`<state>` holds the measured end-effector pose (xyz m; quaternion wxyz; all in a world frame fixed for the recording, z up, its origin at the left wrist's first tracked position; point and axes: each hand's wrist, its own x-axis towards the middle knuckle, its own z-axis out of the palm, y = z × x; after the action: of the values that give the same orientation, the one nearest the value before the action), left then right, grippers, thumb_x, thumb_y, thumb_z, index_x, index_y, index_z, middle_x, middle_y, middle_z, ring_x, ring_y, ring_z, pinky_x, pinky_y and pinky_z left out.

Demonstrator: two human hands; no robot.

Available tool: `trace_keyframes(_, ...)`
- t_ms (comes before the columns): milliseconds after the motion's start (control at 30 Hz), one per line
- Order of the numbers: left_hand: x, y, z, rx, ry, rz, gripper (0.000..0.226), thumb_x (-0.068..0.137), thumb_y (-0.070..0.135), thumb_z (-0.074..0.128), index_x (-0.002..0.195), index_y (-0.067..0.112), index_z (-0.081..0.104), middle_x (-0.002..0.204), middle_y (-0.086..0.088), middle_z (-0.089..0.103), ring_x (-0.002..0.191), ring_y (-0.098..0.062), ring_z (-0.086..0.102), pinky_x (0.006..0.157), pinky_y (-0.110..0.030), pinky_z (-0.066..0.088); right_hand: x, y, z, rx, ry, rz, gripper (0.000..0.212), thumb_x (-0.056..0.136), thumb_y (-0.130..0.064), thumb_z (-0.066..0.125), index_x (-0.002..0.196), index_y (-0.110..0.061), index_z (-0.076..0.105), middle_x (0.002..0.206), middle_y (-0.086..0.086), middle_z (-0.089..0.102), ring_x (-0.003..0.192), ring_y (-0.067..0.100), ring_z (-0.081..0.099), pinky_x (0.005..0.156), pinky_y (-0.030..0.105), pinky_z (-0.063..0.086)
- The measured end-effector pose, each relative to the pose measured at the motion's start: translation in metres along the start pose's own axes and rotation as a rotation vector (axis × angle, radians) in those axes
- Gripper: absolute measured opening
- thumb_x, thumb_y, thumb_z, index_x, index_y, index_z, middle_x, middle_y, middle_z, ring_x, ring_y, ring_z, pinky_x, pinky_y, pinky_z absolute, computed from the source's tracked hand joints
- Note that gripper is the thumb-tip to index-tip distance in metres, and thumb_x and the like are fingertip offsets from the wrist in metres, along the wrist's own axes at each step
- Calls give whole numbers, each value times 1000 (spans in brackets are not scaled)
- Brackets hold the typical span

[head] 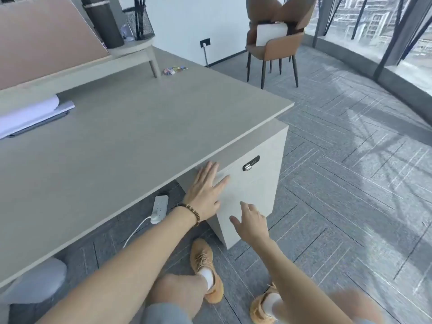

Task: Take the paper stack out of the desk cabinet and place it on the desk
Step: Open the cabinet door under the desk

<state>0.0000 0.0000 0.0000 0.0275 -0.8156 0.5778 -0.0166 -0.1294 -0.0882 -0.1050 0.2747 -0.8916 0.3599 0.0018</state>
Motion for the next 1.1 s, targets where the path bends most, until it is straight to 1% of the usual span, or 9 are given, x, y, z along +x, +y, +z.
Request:
trace_keyframes(133,22,-15,7,114,-7,21,86,83,23,68,155,29,21,164,-24,-4,152,-39,-4,122,-48,-2,22,-1,27,304,-105,33,92,92,-50,59,159,-7,13,158,17,32,142,34,41,109,44,40)
trace_keyframes(233,34,-20,15,137,32,42,92,74,17,76,152,30,29,162,-24,12,150,-43,12,120,-51,13,34,-9,46,492,-105,73,107,87,-50,66,161,-12,-1,165,14,18,149,32,30,115,41,34)
trace_keyframes(333,38,-19,21,172,73,41,103,60,9,83,149,28,35,158,-26,27,143,-48,28,115,-56,29,44,-19,59,611,-37,104,114,84,-46,71,161,-14,-7,168,9,10,152,30,25,117,39,30)
trace_keyframes(433,39,-17,23,203,98,42,112,45,14,92,146,24,44,152,-27,39,137,-50,40,110,-57,37,52,-30,69,727,39,185,121,80,-38,79,160,-13,-9,168,9,6,153,29,25,119,39,30)
trace_keyframes(533,40,-16,25,204,141,41,108,47,10,91,144,23,48,149,-27,43,134,-50,43,108,-58,38,63,-37,79,824,94,264,128,73,-36,84,160,-21,-10,169,5,0,152,32,26,118,46,33)
trace_keyframes(700,42,-18,30,202,122,19,106,57,3,85,149,27,38,155,-25,33,141,-49,32,113,-58,33,77,-35,89,841,127,313,134,68,-43,86,158,-26,-11,169,4,-5,152,32,25,115,46,38)
trace_keyframes(833,43,-18,33,226,83,-3,106,63,6,83,152,30,30,160,-23,25,145,-48,22,113,-61,29,75,-28,89,774,133,330,131,65,-39,84,157,-30,-9,169,2,1,151,28,28,113,46,40)
trace_keyframes(933,42,-16,31,231,53,-23,107,66,8,82,153,32,25,161,-22,20,147,-47,19,113,-62,28,70,-21,85,720,133,309,131,62,-37,82,158,-27,-7,168,7,7,153,28,25,117,46,36)
trace_keyframes(1100,38,-8,23,261,15,-54,106,71,14,79,155,32,17,163,-22,12,149,-46,11,118,-58,22,35,9,72,609,129,215,126,63,-46,75,158,-27,-6,167,5,11,152,27,24,116,47,37)
